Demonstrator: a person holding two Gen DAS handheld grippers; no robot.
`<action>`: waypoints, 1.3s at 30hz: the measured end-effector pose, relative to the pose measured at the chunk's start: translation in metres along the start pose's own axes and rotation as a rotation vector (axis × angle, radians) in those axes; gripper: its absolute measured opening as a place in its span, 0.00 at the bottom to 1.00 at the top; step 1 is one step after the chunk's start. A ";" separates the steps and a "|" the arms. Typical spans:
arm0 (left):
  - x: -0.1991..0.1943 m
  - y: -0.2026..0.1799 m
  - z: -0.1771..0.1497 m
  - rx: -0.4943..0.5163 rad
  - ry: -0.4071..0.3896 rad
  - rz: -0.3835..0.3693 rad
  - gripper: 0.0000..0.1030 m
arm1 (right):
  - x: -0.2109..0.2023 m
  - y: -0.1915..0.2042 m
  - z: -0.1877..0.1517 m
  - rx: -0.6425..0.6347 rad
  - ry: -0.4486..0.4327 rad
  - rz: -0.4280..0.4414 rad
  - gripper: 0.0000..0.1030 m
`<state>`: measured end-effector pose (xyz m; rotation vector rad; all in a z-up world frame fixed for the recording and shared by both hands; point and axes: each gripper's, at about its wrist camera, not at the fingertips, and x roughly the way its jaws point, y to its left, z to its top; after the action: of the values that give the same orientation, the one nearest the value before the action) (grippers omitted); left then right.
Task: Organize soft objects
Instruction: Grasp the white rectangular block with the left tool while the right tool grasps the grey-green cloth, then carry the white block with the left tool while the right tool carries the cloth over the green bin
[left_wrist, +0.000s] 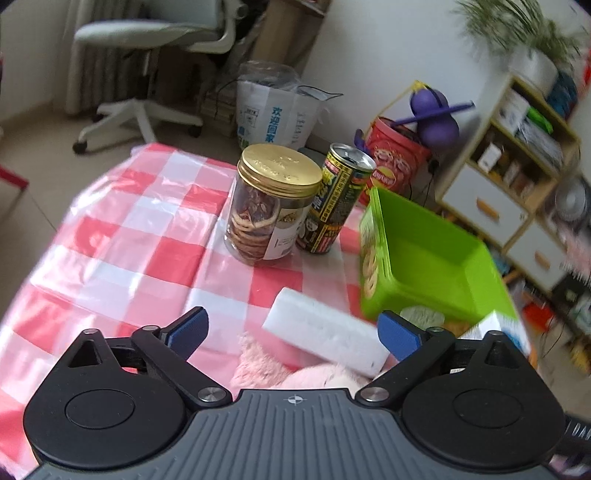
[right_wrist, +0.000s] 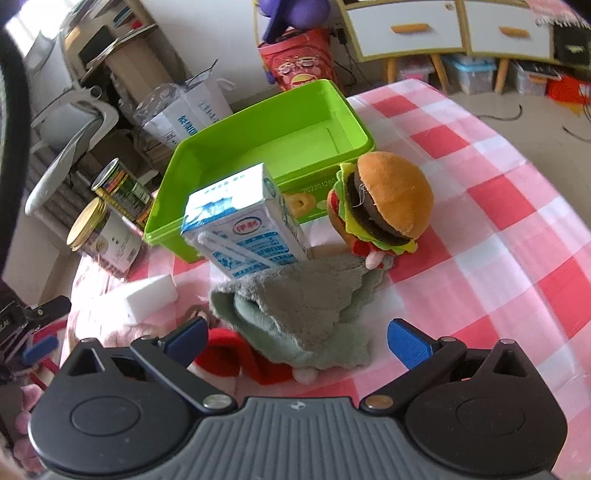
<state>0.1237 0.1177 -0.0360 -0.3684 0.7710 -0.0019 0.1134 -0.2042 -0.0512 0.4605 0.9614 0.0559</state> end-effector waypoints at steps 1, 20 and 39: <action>0.005 0.003 0.001 -0.033 0.009 -0.015 0.86 | 0.003 -0.001 0.001 0.016 0.002 -0.001 0.88; 0.046 0.025 -0.006 -0.360 0.051 -0.056 0.48 | 0.032 -0.012 0.003 0.169 0.046 0.030 0.45; 0.016 0.014 0.002 -0.310 0.003 -0.117 0.38 | 0.008 -0.026 0.005 0.188 0.004 0.135 0.00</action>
<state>0.1346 0.1290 -0.0504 -0.7081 0.7531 0.0074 0.1182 -0.2273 -0.0658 0.6990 0.9432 0.0884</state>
